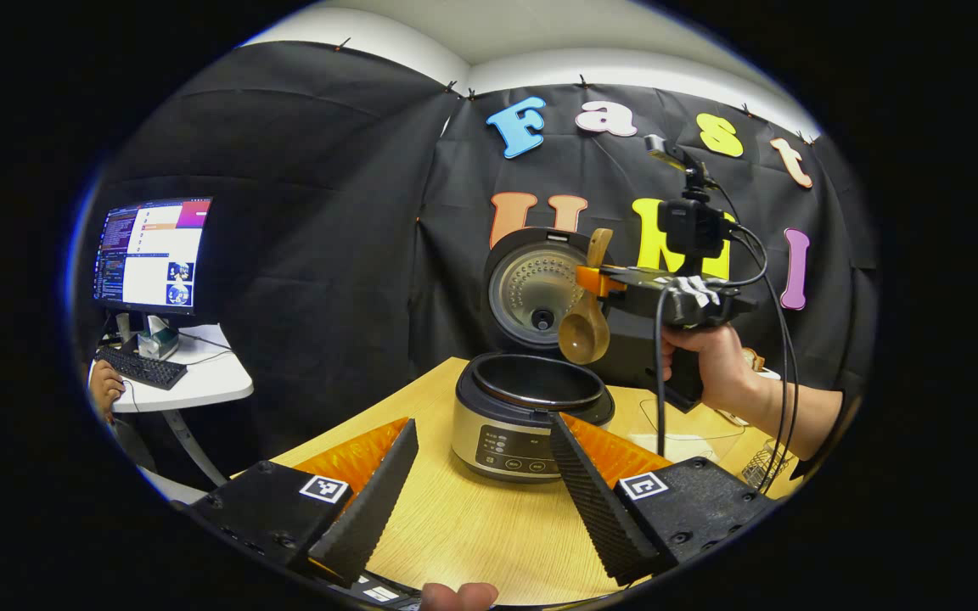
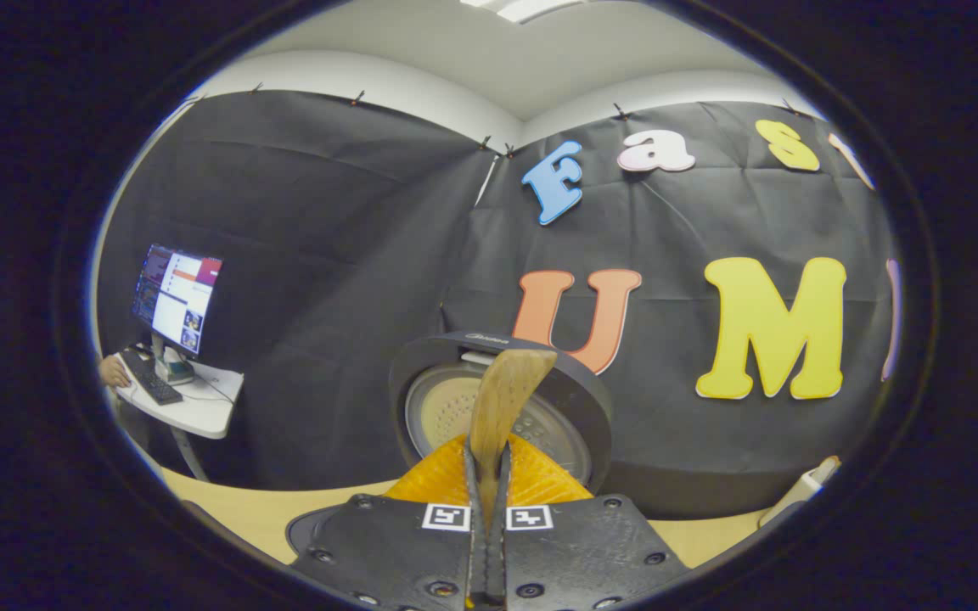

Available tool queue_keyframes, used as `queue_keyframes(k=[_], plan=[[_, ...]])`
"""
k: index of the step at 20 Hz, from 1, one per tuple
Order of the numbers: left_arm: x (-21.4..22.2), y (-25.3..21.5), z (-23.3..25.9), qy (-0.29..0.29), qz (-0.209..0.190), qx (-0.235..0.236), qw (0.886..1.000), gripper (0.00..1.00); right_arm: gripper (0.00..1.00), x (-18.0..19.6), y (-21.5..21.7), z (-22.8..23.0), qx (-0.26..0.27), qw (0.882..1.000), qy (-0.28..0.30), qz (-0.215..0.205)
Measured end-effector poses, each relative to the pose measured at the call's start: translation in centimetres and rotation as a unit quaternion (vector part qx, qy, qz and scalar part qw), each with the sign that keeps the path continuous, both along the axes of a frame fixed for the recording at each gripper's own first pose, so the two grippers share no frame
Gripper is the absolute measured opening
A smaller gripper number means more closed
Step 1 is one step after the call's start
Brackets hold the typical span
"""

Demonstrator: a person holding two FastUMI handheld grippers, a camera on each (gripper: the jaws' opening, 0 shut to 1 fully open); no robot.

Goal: Close the left gripper, press the button to open the rice cooker; take a wooden spoon from the chopstick holder with the right hand, scoop a spoonful of rice and pour it into the rice cooker, then put the wooden spoon back into the chopstick holder.

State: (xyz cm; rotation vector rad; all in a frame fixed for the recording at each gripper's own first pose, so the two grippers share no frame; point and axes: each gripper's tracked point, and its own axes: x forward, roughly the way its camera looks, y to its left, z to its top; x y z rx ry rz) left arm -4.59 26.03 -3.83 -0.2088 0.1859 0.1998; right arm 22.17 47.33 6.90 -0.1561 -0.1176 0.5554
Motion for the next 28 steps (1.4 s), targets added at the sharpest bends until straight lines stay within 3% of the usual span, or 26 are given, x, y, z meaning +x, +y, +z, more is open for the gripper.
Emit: queue_keyframes(k=[3,7,11,15,19,22,28], plan=[[0.3,-1.0,0.9,-0.006,-0.001,-0.001,1.0,1.0,0.0,-1.2,-2.5,2.8,0.058,0.998,0.007,0.007],[0.8,-3.3,2.7,-0.013,-0.013,0.014,1.0,1.0,0.0,-2.4,-8.5,5.6,0.168,0.983,0.071,0.018],[1.9,-6.9,4.2,-0.029,-0.038,0.019,0.999,1.0,0.0,-2.9,-18.6,6.2,0.21,0.973,0.089,-0.029],[3.4,-11.1,5.2,-0.038,-0.07,0.027,0.996,0.99,0.01,-4.0,-32.9,6.1,0.269,0.953,0.093,-0.105],[4.7,-13.3,6.0,-0.041,-0.085,0.048,0.994,0.99,0.01,-6.8,-41.7,5.0,0.285,0.941,0.098,-0.155],[5.4,-14.9,6.3,-0.045,-0.096,0.049,0.993,0.99,0.0,-9.6,-45.0,2.8,0.265,0.942,0.089,-0.183],[5.0,-15.9,6.3,-0.046,-0.103,0.053,0.992,0.99,0.0,-13.5,-45.7,-1.8,0.219,0.947,0.098,-0.212]])
